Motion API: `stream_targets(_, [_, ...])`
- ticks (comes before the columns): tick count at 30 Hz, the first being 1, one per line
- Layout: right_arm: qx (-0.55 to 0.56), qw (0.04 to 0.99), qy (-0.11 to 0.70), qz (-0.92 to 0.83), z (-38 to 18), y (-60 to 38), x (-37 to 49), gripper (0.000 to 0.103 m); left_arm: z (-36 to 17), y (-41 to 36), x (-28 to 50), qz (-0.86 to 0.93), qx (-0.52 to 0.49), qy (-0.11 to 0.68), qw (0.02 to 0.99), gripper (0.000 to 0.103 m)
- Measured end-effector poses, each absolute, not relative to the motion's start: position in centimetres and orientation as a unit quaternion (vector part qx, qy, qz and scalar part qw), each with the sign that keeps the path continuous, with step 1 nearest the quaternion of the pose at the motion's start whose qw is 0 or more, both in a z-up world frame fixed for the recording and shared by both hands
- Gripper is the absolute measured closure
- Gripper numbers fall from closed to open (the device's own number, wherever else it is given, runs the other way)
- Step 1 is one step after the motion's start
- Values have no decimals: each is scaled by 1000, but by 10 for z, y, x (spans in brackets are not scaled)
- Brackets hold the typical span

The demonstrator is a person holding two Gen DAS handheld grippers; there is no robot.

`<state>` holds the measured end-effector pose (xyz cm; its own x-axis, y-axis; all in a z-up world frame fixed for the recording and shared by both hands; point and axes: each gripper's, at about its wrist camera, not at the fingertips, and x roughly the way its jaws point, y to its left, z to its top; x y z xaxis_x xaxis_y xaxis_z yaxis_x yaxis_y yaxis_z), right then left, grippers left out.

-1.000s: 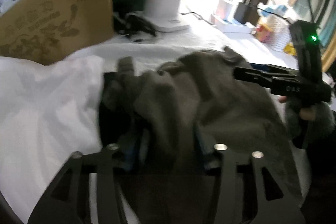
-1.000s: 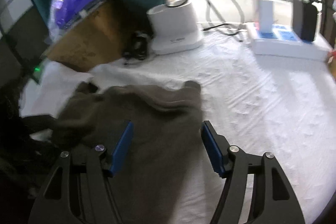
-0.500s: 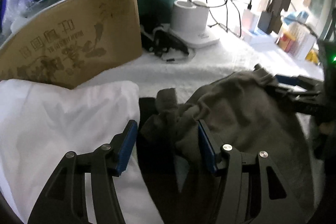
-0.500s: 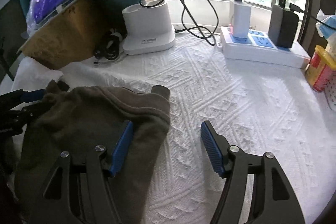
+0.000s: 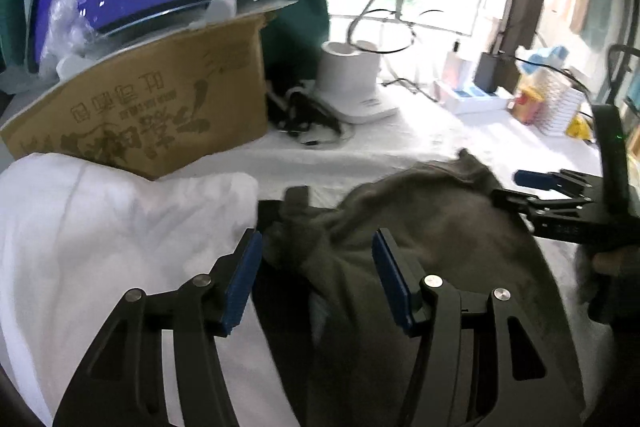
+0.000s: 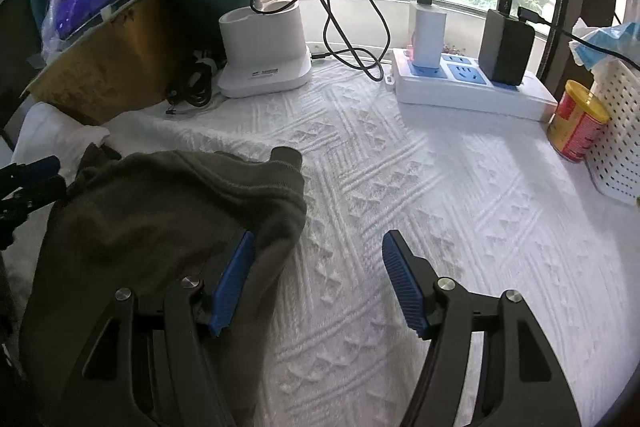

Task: Fold small clothes

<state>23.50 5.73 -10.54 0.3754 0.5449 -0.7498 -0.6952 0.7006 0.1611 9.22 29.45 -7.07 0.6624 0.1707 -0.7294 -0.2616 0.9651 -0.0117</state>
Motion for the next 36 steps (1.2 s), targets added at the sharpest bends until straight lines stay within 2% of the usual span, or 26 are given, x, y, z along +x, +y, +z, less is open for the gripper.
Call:
stream_targets(13, [-82,810,425,396,-107,31,190,36,-110,266,53,100,-90,447,885,42])
stream_targets(26, [-64,776,435,453,-118,-5,138,37,-104,260,29,126,-79,419,896,42])
stream_targets(31, [-67,764,433,475,-122,-13,116,61,-92,250,13,134,-60,401,904,42])
stream_targets(34, [-76,760,429,483,-122,-16,102,71,-83,241,4,132,-57,387,911,42])
stream_targets(36, [-76,756,431,488,-123,-21,95,73,-78,234,-2,128,-61,379,914,42])
